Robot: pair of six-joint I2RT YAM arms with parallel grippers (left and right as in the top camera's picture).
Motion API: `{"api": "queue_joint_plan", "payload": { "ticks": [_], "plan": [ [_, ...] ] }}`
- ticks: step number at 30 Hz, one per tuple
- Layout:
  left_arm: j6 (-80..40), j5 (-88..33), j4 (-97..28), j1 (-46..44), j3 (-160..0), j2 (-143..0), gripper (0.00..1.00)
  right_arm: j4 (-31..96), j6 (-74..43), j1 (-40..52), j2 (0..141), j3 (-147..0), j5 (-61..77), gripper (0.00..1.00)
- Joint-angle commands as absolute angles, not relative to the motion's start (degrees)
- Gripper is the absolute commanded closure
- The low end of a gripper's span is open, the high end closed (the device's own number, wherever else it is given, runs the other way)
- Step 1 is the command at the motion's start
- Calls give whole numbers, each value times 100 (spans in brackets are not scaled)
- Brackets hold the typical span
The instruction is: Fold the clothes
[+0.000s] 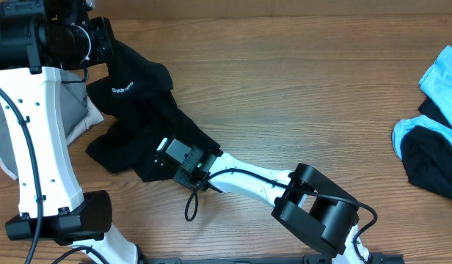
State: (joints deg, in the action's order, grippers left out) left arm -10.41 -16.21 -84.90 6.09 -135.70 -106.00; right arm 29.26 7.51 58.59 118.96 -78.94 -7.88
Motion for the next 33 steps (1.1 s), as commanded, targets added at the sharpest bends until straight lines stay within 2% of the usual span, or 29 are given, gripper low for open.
{"api": "queue_joint_plan", "payload": {
  "ticks": [1,6,9,20,25,33],
  "plan": [
    [-1028,-1588,-8482,593,-13614,-10534,96,3135,596,5839,11813,-7966,-1199,96],
    [-1031,-1594,-8464,598,-13614,-10534,96,3752,469,5634,11266,-8353,-2331,96],
    [-1028,-1592,-8479,598,-13614,-10534,96,4257,104,5286,10807,-8678,-2368,96],
    [-967,-1710,-8615,596,-13614,-10532,96,5854,-886,3345,9089,-9594,-1352,96],
    [-873,-1800,-8726,598,-13614,-10530,96,6320,-906,2397,8615,-9802,-626,96],
    [-620,-2283,-8820,600,-13631,-10342,96,7303,-849,891,8313,-10809,-631,96]
  ]
}}
